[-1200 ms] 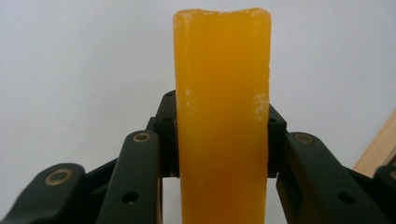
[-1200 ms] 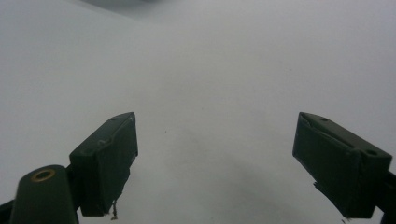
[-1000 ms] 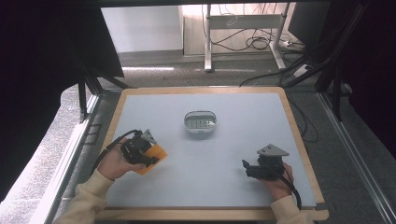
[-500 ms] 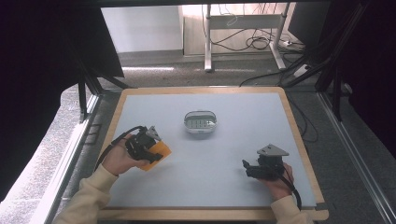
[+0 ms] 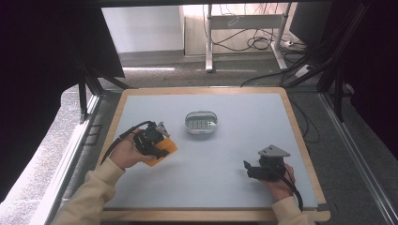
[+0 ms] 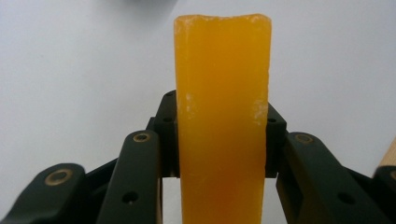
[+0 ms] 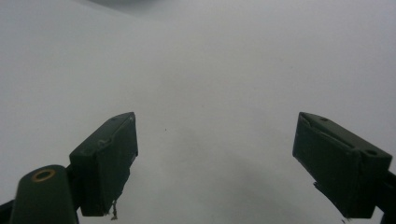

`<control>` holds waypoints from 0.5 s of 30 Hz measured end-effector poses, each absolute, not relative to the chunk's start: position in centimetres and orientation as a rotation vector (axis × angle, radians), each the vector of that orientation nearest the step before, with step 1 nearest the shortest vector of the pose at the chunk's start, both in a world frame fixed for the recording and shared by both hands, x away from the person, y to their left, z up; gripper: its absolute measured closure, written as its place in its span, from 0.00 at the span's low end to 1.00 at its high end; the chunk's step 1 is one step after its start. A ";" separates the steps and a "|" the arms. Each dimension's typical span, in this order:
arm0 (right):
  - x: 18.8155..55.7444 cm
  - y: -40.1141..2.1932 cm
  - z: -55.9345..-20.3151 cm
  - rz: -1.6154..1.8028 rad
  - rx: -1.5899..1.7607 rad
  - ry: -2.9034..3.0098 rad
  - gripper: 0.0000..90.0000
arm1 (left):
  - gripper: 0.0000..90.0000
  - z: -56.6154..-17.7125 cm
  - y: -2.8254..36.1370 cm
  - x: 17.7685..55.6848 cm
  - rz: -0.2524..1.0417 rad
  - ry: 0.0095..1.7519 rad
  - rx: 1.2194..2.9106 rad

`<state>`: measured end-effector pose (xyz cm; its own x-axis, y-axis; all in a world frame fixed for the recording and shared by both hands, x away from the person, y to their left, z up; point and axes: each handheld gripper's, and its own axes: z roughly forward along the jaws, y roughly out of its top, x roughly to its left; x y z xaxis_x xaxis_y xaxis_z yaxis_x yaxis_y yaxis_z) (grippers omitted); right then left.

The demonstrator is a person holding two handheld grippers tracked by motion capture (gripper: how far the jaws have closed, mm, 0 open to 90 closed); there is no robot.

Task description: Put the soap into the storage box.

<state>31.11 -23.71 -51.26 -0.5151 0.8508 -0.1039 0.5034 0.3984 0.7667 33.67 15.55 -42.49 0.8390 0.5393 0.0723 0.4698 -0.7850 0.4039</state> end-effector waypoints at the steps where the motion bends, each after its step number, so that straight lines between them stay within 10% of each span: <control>1: 31.1 -23.7 -51.3 0.946 1.156 2.173 0.16 | 0.69 -42.5 15.5 33.7 0.259 0.755 2.645; 15: 31.2 -23.7 -51.4 0.948 1.157 2.172 0.16 | 0.69 -41.9 14.2 34.9 0.274 0.726 2.662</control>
<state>31.16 -23.74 -51.35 -0.5145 0.8514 -0.1023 0.5042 0.3969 0.7670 34.87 14.21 -41.87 0.8488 0.5212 0.0890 0.4499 -0.8003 0.3964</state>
